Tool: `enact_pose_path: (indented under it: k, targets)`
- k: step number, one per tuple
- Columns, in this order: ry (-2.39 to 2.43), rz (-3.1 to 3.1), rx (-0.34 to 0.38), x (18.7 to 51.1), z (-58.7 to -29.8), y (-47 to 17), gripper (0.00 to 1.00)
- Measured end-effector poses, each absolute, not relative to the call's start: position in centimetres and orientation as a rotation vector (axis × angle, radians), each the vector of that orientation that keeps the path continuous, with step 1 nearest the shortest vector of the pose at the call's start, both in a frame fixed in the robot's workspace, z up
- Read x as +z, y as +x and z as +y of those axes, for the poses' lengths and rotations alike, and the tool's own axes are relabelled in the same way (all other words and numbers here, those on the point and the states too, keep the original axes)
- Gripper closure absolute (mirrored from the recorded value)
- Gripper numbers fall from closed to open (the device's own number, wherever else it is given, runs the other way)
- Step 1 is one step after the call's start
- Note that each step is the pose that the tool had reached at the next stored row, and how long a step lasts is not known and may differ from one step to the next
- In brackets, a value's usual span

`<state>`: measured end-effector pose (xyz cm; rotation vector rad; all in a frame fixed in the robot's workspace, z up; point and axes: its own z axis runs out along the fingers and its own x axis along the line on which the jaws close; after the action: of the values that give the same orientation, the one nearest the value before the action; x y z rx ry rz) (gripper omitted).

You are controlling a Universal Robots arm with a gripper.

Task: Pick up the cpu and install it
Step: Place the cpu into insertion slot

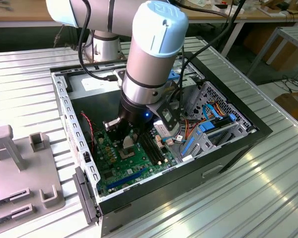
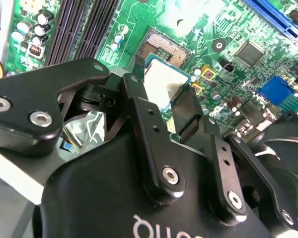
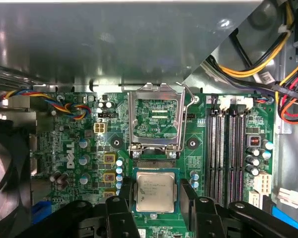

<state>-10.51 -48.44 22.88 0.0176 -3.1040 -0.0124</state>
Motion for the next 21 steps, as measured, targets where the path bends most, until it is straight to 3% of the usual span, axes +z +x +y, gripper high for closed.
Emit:
enact_pose_path:
  k: [21]
  targets:
    - [0.018, -3.101, -0.012, 21.76, -48.52, -10.52, 0.53]
